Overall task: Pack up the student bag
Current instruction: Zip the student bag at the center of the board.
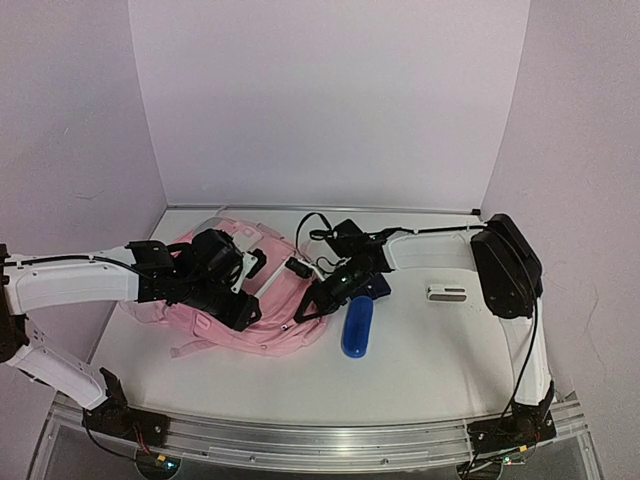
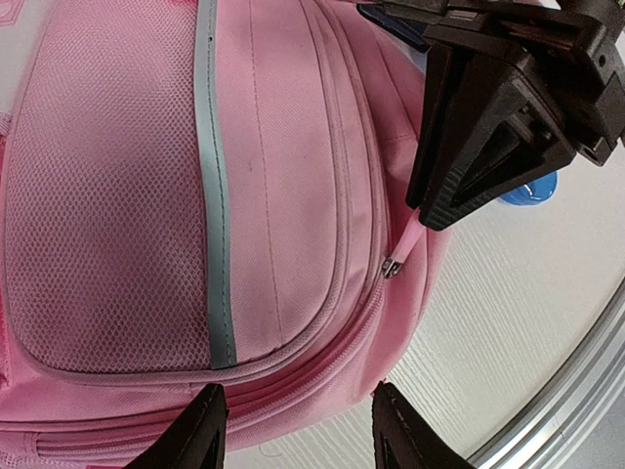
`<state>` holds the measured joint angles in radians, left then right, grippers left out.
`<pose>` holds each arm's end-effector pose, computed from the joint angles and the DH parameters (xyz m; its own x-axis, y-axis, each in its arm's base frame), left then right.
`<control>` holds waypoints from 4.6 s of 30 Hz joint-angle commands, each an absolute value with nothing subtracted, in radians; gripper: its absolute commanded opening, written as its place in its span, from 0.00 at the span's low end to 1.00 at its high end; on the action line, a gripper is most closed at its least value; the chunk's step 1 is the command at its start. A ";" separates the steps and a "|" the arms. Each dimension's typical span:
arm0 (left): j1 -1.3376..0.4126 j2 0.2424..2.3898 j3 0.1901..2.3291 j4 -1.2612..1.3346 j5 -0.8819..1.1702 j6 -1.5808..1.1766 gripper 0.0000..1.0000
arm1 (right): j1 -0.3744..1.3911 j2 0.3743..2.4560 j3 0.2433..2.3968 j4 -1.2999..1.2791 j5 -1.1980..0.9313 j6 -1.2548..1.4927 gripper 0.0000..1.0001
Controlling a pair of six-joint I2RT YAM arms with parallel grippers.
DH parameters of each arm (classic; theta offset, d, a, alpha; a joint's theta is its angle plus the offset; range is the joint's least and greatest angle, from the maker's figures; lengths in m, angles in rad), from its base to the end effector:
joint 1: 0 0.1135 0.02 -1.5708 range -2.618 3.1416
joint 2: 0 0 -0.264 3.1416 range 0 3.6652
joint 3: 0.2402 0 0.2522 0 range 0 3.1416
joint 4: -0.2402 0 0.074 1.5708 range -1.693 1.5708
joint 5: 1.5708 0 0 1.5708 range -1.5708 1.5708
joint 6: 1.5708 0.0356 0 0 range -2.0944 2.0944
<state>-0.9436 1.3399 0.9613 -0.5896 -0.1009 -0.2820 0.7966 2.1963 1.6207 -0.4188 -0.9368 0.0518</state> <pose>0.1622 -0.2176 0.2456 -0.6792 0.4654 -0.5675 0.6070 0.7908 -0.0780 0.3043 0.3522 0.1648 -0.6232 -0.5935 -0.5093 -0.6992 0.1311 0.7028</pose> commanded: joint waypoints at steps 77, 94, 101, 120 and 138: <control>-1.106 1.151 0.853 -0.701 -0.467 0.099 0.00 | 0.706 1.977 1.509 -0.288 -0.878 0.219 0.00; -1.118 0.964 0.867 -0.730 -0.479 0.174 0.00 | 0.819 1.737 1.231 -0.079 -0.402 -0.475 0.00; -1.118 0.983 0.838 -0.746 -0.436 0.153 0.00 | 0.966 1.796 1.308 0.012 -0.074 -0.767 0.00; -1.046 1.019 0.790 -0.826 -0.576 0.327 0.05 | 1.045 1.683 0.838 0.621 0.337 -1.262 0.00; -1.057 1.215 0.871 -0.450 -0.180 0.221 0.63 | 1.224 1.857 0.767 1.104 0.500 -1.351 0.02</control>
<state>-1.0540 1.1562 0.8494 -0.5725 -0.2185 0.2308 1.1973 1.8522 0.7646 0.9390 0.4468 -1.3541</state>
